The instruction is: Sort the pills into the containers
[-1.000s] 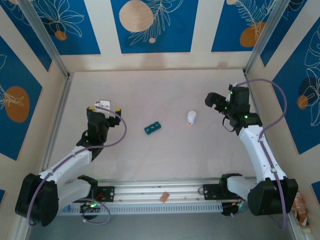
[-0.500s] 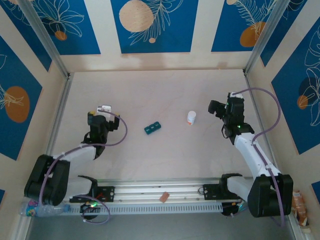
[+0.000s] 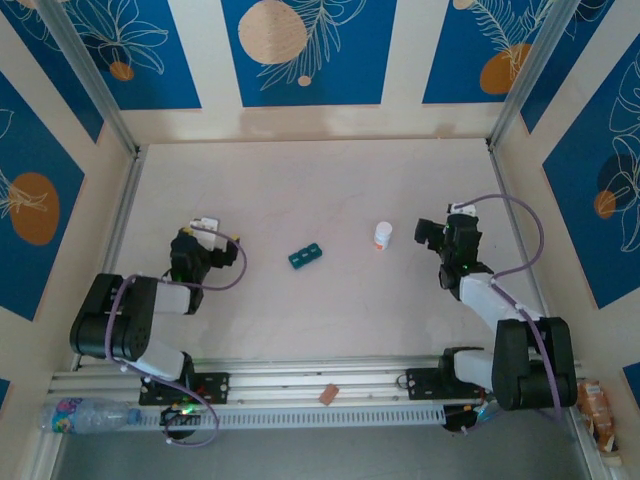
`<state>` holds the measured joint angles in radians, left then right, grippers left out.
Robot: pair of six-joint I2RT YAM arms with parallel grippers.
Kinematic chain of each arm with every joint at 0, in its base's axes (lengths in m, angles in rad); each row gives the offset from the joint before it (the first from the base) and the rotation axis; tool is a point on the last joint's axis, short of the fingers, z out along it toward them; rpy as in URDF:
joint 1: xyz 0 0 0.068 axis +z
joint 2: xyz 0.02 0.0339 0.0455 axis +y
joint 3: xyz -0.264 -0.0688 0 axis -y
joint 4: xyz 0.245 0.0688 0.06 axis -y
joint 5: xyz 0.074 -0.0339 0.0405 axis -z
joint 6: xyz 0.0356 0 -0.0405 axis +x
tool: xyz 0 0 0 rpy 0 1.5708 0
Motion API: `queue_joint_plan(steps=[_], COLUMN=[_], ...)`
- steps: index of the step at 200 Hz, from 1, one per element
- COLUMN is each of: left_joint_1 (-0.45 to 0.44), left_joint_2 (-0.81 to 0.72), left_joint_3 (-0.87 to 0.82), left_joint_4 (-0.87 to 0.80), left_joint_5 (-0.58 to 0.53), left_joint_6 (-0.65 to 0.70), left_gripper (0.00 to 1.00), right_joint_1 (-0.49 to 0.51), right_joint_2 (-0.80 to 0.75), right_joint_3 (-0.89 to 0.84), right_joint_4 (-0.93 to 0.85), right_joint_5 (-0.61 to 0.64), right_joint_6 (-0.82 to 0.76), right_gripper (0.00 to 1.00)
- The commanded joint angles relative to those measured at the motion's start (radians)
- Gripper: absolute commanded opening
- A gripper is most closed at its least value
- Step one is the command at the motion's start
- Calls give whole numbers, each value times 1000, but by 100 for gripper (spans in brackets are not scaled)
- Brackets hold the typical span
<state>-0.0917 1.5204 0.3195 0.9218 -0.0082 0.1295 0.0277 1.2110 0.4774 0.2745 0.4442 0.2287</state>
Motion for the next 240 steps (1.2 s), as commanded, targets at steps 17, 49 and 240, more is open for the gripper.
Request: queue_joint_plan(steps=[17, 49, 240], left_joint_1=[25, 28, 28], left_joint_2=[33, 41, 42], left_joint_3=[25, 41, 61], left_joint_4=[50, 32, -1], left_joint_5=[115, 45, -13], left_joint_6=[-29, -55, -76], left_gripper=[100, 100, 100], right_joint_1=[1, 5, -18], right_joint_2=[73, 136, 312], right_joint_3=[-76, -122, -65], right_joint_4=[322, 484, 543], right_joint_5=[-103, -169, -325], right_joint_6=[-77, -106, -129], right_gripper=[99, 99, 99])
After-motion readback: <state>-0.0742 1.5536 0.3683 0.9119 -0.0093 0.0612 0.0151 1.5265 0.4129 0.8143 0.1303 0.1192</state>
